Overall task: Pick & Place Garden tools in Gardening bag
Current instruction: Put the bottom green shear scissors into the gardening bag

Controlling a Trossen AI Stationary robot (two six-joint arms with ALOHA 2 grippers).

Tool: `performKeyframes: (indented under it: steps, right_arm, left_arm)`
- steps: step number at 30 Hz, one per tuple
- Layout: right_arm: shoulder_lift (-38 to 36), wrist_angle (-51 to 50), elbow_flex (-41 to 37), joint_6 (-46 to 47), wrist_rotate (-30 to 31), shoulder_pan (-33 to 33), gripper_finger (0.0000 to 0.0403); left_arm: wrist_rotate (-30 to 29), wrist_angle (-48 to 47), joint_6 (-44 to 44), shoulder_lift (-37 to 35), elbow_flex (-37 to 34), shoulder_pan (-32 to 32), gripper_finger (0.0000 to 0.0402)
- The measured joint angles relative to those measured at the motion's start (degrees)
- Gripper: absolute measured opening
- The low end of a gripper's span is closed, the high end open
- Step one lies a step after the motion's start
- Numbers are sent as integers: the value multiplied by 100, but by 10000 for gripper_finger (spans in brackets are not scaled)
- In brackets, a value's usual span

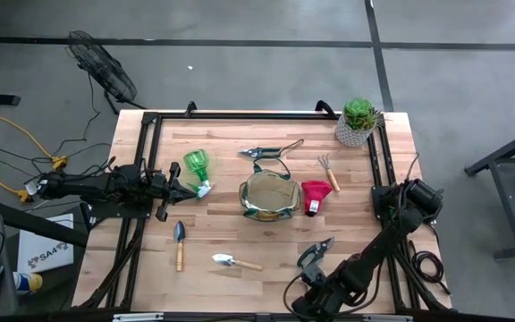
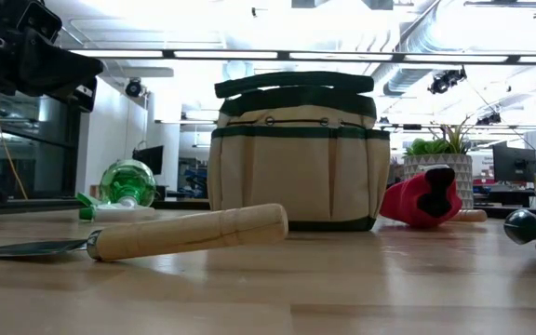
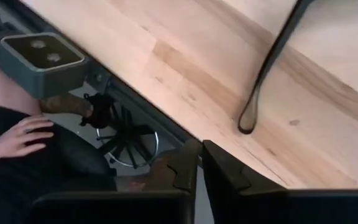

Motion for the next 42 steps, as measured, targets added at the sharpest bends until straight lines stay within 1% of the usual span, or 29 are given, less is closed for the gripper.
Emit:
performKeyframes:
  steps: [2, 6, 8, 11, 14, 19, 25, 35, 42]
  right_arm:
    - [0, 34, 0, -13, 8, -14, 53]
    - [0, 79, 0, -14, 333, -32, 109]
    - [0, 77, 0, -50, 341, -70, 134]
    - [0, -10, 0, -57, 353, -128, 157]
    - [9, -299, 0, -61, 372, -179, 161]
    - [239, -522, 0, -59, 140, -296, 159]
    - [537, -553, 0, -34, 163, -368, 158]
    - [591, -719, 12, -22, 211, -456, 158]
    - [858, -738, 35, -150, -11, -574, 158]
  left_arm:
    - [0, 1, 1, 0, 0, 1, 0]
    - [0, -1, 1, 0, 0, -1, 0]
    - [0, 1, 1, 0, 0, 1, 0]
    - [0, -1, 1, 0, 0, 1, 0]
    - [0, 0, 1, 0, 0, 0, 0]
    - [0, 0, -1, 0, 0, 0, 0]
    - [0, -1, -1, 0, 0, 1, 0]
    - [0, -1, 0, 0, 0, 1, 0]
    - [0, -1, -1, 0, 0, 1, 0]
